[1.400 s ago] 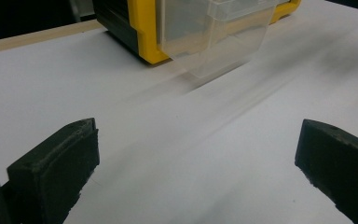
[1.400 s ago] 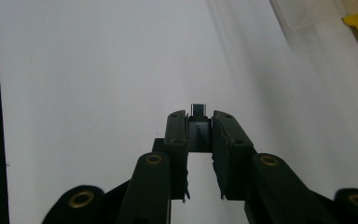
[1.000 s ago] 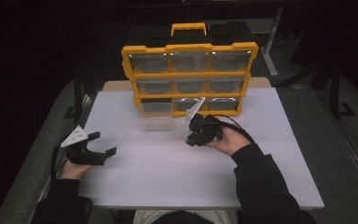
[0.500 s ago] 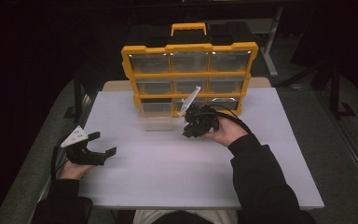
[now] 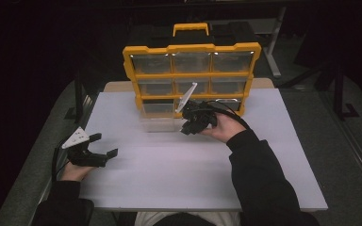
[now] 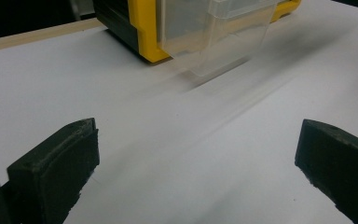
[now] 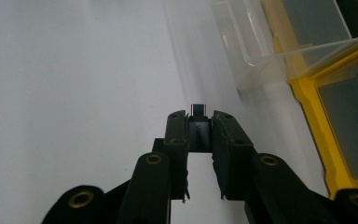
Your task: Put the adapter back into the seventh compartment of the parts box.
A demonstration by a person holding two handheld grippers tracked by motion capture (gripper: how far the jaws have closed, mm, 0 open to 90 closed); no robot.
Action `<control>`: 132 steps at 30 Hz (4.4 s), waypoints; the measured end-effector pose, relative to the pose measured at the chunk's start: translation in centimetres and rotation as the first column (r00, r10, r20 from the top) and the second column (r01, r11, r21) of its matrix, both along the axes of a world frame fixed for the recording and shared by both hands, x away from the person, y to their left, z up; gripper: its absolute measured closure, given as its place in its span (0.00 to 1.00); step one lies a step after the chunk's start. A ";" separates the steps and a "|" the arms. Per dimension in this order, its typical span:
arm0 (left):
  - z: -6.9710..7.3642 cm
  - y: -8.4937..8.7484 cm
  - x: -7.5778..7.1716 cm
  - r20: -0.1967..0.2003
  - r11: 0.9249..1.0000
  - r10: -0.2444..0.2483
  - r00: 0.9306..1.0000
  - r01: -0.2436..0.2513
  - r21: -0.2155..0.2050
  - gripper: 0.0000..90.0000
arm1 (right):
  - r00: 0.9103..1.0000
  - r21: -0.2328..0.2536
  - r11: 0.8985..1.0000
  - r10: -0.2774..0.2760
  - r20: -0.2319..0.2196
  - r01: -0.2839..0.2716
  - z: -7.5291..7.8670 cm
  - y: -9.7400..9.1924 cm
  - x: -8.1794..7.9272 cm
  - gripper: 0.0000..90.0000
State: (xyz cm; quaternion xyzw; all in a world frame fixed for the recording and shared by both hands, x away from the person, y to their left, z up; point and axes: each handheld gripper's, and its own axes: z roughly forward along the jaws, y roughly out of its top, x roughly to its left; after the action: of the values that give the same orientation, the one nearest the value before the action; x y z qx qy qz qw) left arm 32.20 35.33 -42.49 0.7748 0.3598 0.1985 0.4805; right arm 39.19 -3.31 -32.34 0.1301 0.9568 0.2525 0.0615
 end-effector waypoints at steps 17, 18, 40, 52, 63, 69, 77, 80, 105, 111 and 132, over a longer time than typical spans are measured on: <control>0.0 0.1 0.0 0.002 1.000 0.001 1.000 -0.001 -0.003 0.00 | 1.000 -0.005 1.000 -0.015 0.014 0.015 1.7 0.9 1.9 0.84; 0.0 0.1 0.0 0.002 1.000 0.001 1.000 -0.001 -0.002 0.00 | 1.000 -0.004 1.000 -0.015 0.015 0.015 1.8 0.9 2.0 0.84; 0.1 0.1 0.0 0.002 1.000 0.002 1.000 -0.002 -0.006 0.00 | 0.999 0.013 1.000 -0.013 0.041 0.012 3.8 2.5 3.8 0.84; 0.1 0.1 0.0 0.005 1.000 0.005 1.000 -0.005 -0.012 0.00 | 0.999 -0.007 1.000 0.002 0.036 -0.002 3.9 4.3 4.5 0.84; 0.1 0.2 0.0 0.005 1.000 0.010 1.000 -0.010 -0.016 0.00 | 0.999 -0.013 1.000 0.020 0.042 -0.019 3.7 5.8 5.2 0.84; 0.1 0.2 0.0 0.006 1.000 0.009 1.000 -0.009 -0.018 0.00 | 0.999 -0.011 1.000 0.026 0.036 -0.026 3.1 6.8 5.7 0.84; 0.0 0.2 0.0 0.005 1.000 0.008 1.000 -0.008 -0.016 0.00 | 0.999 -0.012 1.000 0.027 0.031 -0.027 2.1 7.7 6.4 0.84; 0.1 0.2 0.0 0.004 1.000 0.009 1.000 -0.009 -0.017 0.00 | 0.999 -0.010 1.000 0.025 0.032 -0.025 1.7 8.1 6.9 0.84; 0.0 0.2 0.2 0.002 1.000 0.017 1.000 -0.017 -0.021 0.00 | 0.999 0.002 1.000 -0.008 0.049 0.008 -0.1 9.2 8.2 0.66; 0.0 0.2 0.2 0.000 1.000 0.016 1.000 -0.016 -0.020 0.00 | 0.997 0.015 0.999 -0.041 0.060 0.040 0.6 8.4 7.7 0.43; -0.1 0.0 0.1 -0.005 1.000 0.010 1.000 -0.010 -0.009 0.00 | 0.991 0.083 0.989 -0.128 0.044 0.124 0.3 4.3 6.0 0.00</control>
State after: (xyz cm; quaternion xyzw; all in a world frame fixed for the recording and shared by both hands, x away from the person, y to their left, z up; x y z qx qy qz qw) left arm 32.27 35.32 -42.59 0.7714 0.3656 0.1974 0.4821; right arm 45.23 0.98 -32.00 0.1865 0.9339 0.2894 0.0959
